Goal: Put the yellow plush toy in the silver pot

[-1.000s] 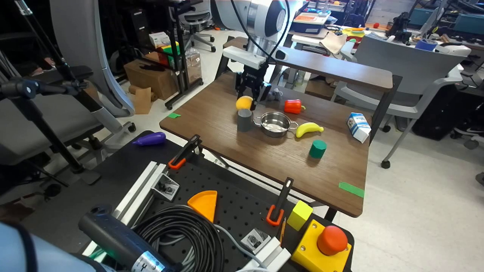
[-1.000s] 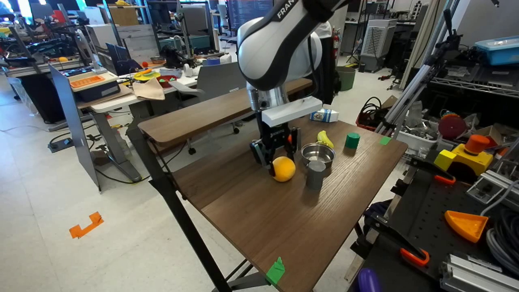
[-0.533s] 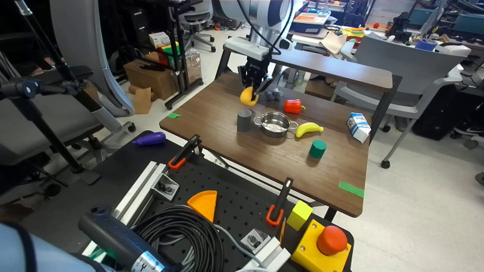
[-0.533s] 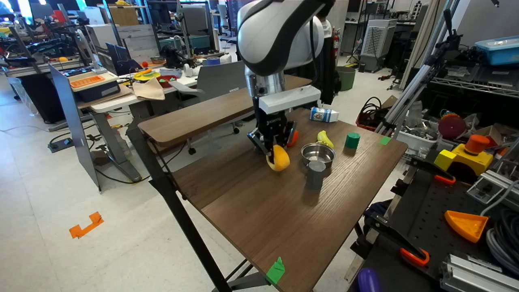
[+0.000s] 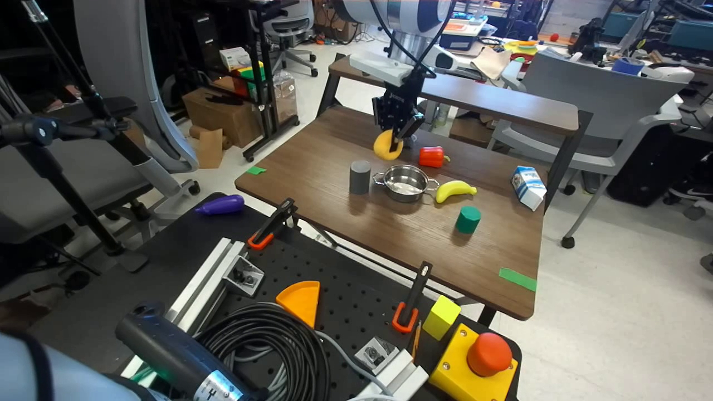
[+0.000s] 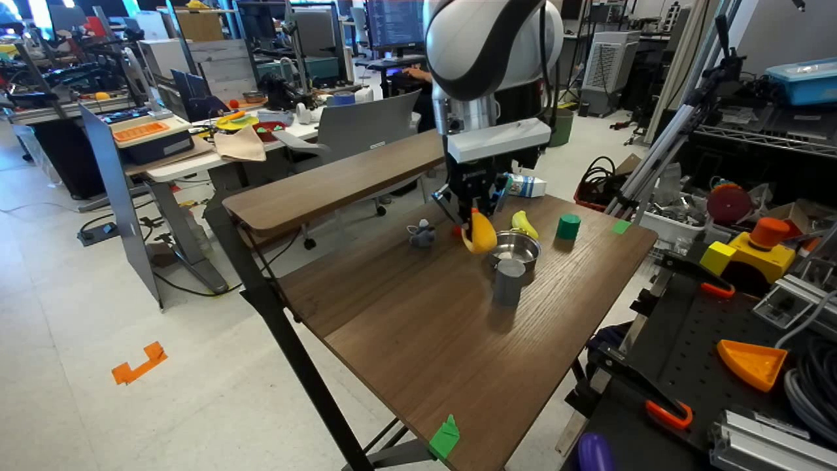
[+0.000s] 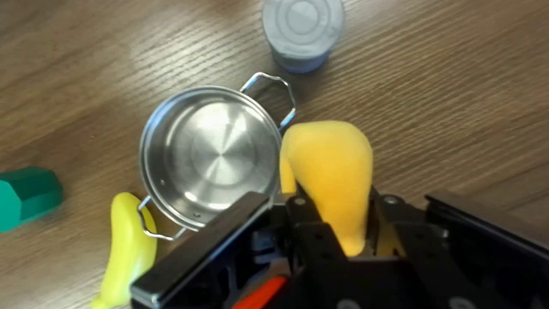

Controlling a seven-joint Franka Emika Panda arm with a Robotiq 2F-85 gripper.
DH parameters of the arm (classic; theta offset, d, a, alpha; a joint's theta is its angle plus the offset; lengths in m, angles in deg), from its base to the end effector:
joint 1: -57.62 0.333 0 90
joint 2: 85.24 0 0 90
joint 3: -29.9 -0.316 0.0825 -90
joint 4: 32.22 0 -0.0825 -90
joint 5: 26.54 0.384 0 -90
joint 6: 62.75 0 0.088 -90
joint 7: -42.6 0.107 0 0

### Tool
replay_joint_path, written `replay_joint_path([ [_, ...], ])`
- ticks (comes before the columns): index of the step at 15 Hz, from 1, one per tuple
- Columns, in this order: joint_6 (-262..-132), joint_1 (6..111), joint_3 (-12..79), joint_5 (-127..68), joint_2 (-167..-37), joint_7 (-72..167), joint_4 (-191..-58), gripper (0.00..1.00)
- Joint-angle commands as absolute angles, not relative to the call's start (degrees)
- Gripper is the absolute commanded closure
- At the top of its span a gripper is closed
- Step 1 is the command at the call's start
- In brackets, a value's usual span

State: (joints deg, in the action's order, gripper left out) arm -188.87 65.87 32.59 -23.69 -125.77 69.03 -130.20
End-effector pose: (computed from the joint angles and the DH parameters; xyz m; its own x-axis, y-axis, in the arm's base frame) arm 0.6439 0.0665 0.1636 0.9042 -0.3814 -0.1923 -0.3701 -0.9243 0.0928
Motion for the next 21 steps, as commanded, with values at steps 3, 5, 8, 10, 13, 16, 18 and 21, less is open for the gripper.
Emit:
replay_joint_path([
  [3,-192.44,63.93,33.77,-21.26,-118.93,71.83,-141.91,0.94],
  [5,-193.86,63.32,34.18,-20.69,-117.51,72.42,-145.00,0.94],
  [8,-195.91,62.49,34.73,-20.25,-116.07,72.97,-148.91,0.94],
  [10,-198.77,61.76,35.12,-19.84,-115.48,72.83,-151.14,0.94],
  [13,-201.85,60.67,35.36,-18.59,-114.91,72.56,-152.85,0.94],
  [16,-203.89,60.41,35.45,-17.77,-114.26,72.86,-153.36,0.94],
  [18,-204.36,60.88,35.51,-17.91,-114.01,73.40,-152.84,0.94],
  [21,-203.67,61.60,35.24,-18.18,-113.75,74.17,-151.13,0.94],
])
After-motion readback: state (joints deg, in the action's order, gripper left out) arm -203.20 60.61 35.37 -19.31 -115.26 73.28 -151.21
